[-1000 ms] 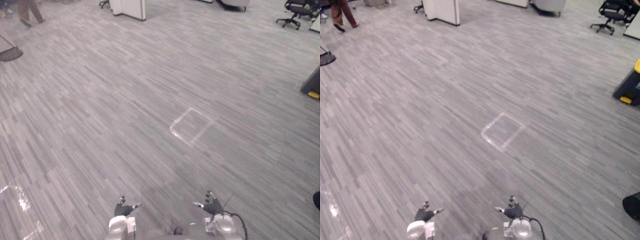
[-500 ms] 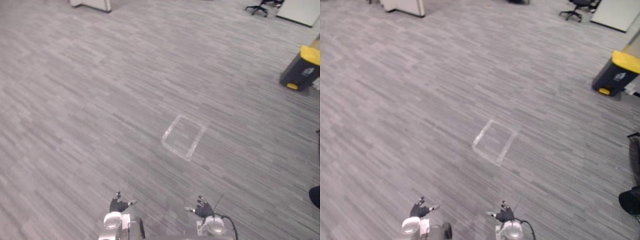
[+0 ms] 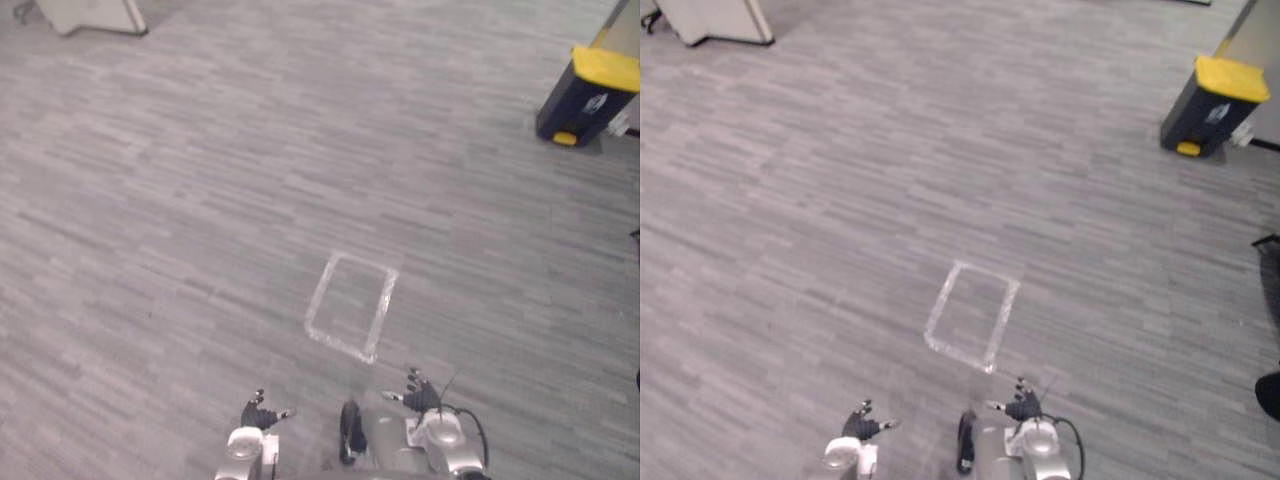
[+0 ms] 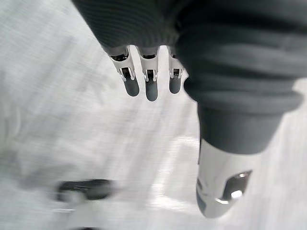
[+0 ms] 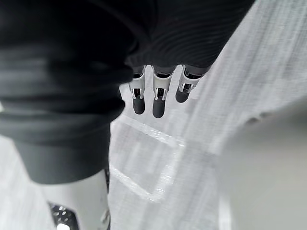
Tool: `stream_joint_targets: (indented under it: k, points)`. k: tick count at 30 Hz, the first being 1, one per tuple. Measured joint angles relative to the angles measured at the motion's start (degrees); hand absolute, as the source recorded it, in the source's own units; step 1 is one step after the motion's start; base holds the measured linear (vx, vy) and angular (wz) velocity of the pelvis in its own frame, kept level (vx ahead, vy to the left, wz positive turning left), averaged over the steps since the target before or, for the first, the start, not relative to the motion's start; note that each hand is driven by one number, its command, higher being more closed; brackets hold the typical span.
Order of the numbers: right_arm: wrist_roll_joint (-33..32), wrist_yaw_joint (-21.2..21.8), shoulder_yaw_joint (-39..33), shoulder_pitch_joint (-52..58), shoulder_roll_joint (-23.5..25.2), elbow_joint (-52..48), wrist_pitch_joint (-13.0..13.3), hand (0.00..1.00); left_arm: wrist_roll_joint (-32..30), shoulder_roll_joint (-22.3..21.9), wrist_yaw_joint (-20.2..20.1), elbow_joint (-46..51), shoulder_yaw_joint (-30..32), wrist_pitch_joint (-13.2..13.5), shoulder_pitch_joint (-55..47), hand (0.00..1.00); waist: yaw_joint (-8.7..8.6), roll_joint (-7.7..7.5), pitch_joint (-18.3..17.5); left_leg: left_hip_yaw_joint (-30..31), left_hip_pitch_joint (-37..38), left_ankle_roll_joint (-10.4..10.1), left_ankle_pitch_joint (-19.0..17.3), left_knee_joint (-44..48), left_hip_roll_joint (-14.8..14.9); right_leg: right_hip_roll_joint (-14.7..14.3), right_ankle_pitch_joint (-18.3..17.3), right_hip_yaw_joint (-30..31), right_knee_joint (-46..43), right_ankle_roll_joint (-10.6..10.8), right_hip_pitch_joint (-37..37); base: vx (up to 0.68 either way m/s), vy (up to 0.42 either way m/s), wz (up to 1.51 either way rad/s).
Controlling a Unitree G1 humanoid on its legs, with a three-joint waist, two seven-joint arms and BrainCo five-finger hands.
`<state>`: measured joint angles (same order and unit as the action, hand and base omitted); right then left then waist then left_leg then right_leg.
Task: Organize the slippers on the shoe rack
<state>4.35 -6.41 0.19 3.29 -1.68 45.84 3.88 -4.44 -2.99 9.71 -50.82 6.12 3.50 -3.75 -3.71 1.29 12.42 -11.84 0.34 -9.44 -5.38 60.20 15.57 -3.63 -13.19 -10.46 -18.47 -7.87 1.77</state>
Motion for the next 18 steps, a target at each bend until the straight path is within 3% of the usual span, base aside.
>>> stream_joint_targets:
  k: [2,4,6,8,9,10,11,13,14,15,16,17,18]
  points:
    - [-0.1,-0.2,0.1,0.3,1.1,0.2,-0.1,0.00,0.0,0.2,0.1,1.9,0.3,0.1,-0.4,0.00,0.88,-1.64,-0.1,-2.3,-5.4,2.3,-3.9,1.1,-0.5,-0.1,-0.6,3.9,3.4,-0.1,-5.0,0.50,-0.028,-1.00]
    - [-0.3,-0.4,0.1,0.2,1.9,1.1,-0.4,0.00,0.1,-0.1,0.1,3.5,1.5,0.2,-0.5,0.00,2.15,-1.76,-0.4,-3.2,-10.1,5.5,-8.4,-7.8,-3.0,0.4,-0.7,9.7,5.5,0.8,-9.3,0.46,0.058,-1.39]
    - [-0.3,-0.4,0.0,0.1,2.0,1.8,-0.5,0.00,0.2,-0.1,0.1,4.0,1.8,0.2,-0.5,0.00,2.82,-1.73,-0.3,0.2,-13.0,5.7,-9.3,-20.2,-7.4,2.0,-1.5,14.2,7.0,1.9,-12.3,0.46,0.158,-1.30]
    - [-0.3,-0.7,-0.5,0.1,1.4,3.0,-0.4,0.00,0.2,0.1,0.1,3.4,0.5,0.7,-0.3,0.00,2.90,-1.43,-0.6,8.5,-14.4,4.0,-5.1,-39.5,-12.5,4.1,-3.3,17.5,9.1,4.0,-15.6,0.56,0.295,-1.13]
    - [-0.3,-0.8,-0.7,0.4,1.0,4.0,-0.4,0.00,0.2,0.2,0.1,2.8,-0.4,1.0,-0.4,0.00,3.03,-0.54,-1.0,11.0,-14.9,3.9,-1.7,-43.3,-12.5,3.8,-4.8,19.0,9.1,4.9,-16.7,0.54,0.338,-1.11]
    - [-0.2,-0.9,-0.8,0.0,1.1,5.3,-0.5,0.00,0.3,0.2,0.1,2.1,-0.8,1.1,-0.2,0.00,3.15,-0.44,-1.6,11.2,-14.2,4.5,2.9,-41.4,-12.6,4.2,-6.4,20.9,8.0,5.9,-17.6,0.57,0.375,-1.00]
    - [-0.3,-0.9,-1.2,0.1,1.7,5.8,-0.5,0.00,0.2,1.3,0.1,1.4,-1.1,1.1,0.2,0.00,3.16,-1.92,-2.8,9.5,-14.0,5.6,0.6,-39.7,-13.6,5.7,-6.7,21.9,5.3,6.6,-16.6,0.46,0.290,-0.77]
    - [-0.2,-0.8,-1.4,0.1,2.5,6.5,-0.4,0.00,0.2,2.5,0.1,-0.6,-1.1,0.9,0.5,0.00,2.86,-4.28,-4.2,4.9,-11.8,7.3,-1.2,-40.1,-14.2,7.5,-6.1,22.1,-6.1,7.5,-11.2,0.60,0.317,-0.82]
    - [0.0,-0.7,-1.9,-0.7,2.9,7.7,-0.4,0.00,0.2,2.8,0.1,-1.0,-1.2,0.9,1.0,0.00,3.19,-4.67,-4.1,2.3,-9.1,8.3,-1.8,-40.8,-14.1,8.4,-4.5,20.9,-13.5,10.2,-8.2,0.60,0.311,-1.06]
    - [0.1,-0.7,-2.0,-1.5,2.8,8.8,-0.4,0.00,0.3,3.0,0.1,-1.7,-1.7,0.7,1.2,0.00,3.30,-4.19,-3.7,1.1,-6.5,8.8,-2.1,-42.0,-14.2,9.5,-4.4,18.7,-18.4,11.6,-6.2,0.45,0.235,-1.15]
    - [0.1,-0.4,-1.7,-2.4,2.2,9.5,-0.4,0.00,0.7,3.5,0.1,-3.0,-3.1,0.6,1.4,0.00,3.24,-3.84,-3.4,-0.1,-1.3,9.3,-2.4,-44.7,-14.1,11.4,-5.6,12.4,-23.4,10.8,-4.8,0.42,0.229,-1.07]
    - [0.1,-0.2,-1.3,-2.3,1.8,9.3,-0.3,0.00,1.1,3.5,0.1,-3.9,-3.9,0.6,1.2,0.00,3.08,-2.21,-3.0,-0.4,2.8,9.5,-2.7,-48.0,-13.7,12.2,-6.9,7.0,-25.6,9.1,-3.5,0.37,0.197,-0.95]
    - [0.2,-0.2,-0.7,-2.3,1.4,9.1,-0.2,0.00,1.3,3.6,0.2,-4.6,-4.4,0.6,1.2,0.00,2.72,-1.51,-3.3,-1.1,5.3,9.7,-2.8,-50.5,-13.2,12.1,-7.6,3.5,-25.8,8.1,-2.0,0.26,0.135,-0.73]
